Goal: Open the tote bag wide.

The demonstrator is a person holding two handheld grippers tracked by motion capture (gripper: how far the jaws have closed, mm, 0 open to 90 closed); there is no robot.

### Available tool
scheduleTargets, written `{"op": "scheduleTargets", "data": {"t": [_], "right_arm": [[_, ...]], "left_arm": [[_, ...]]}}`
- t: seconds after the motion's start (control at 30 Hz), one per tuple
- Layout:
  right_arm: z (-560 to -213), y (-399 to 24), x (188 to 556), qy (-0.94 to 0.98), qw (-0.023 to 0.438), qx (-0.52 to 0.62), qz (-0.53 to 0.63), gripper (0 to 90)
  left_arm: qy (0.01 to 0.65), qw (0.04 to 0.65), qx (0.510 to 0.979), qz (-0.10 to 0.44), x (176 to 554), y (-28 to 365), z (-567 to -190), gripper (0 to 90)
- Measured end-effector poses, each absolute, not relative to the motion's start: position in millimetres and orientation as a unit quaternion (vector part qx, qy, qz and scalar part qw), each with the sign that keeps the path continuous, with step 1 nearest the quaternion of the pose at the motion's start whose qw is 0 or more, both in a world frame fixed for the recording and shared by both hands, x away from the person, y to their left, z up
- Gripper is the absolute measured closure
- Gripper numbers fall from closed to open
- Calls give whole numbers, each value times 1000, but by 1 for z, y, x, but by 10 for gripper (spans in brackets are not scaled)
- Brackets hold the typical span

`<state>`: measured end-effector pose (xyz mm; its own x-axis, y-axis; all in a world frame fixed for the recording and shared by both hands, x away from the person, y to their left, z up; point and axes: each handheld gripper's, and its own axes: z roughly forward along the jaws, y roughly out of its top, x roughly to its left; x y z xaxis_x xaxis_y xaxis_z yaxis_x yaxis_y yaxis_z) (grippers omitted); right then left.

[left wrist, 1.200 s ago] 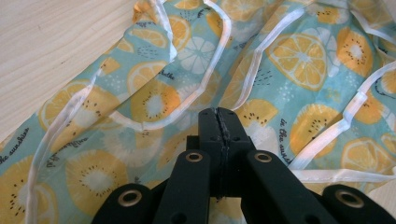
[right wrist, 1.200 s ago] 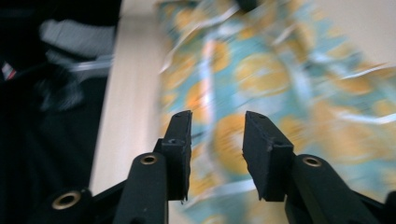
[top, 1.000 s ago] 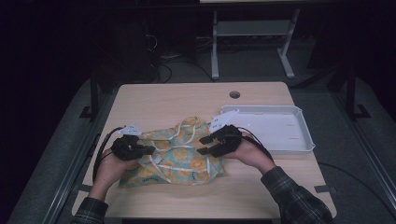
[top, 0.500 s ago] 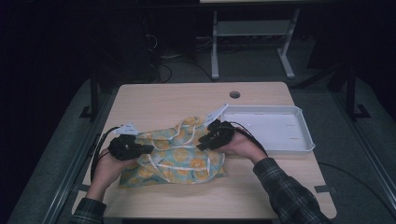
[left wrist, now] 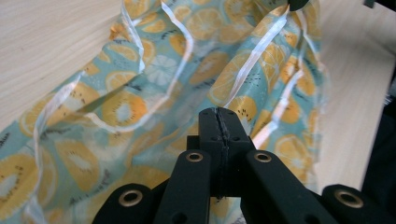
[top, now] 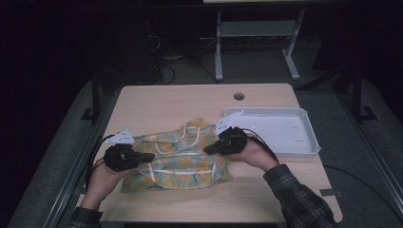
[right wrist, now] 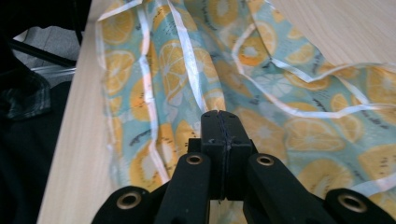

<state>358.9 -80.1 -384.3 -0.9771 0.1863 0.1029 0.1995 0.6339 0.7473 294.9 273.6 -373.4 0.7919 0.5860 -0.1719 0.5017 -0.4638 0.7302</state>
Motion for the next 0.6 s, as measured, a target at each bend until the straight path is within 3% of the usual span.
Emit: {"op": "scheduleTargets", "data": {"t": [0.6], "right_arm": [[-391,-87,311,-910,5,-62,-411,889]], "left_arm": [[291,398,869,41,252,268,-379,895]]}}
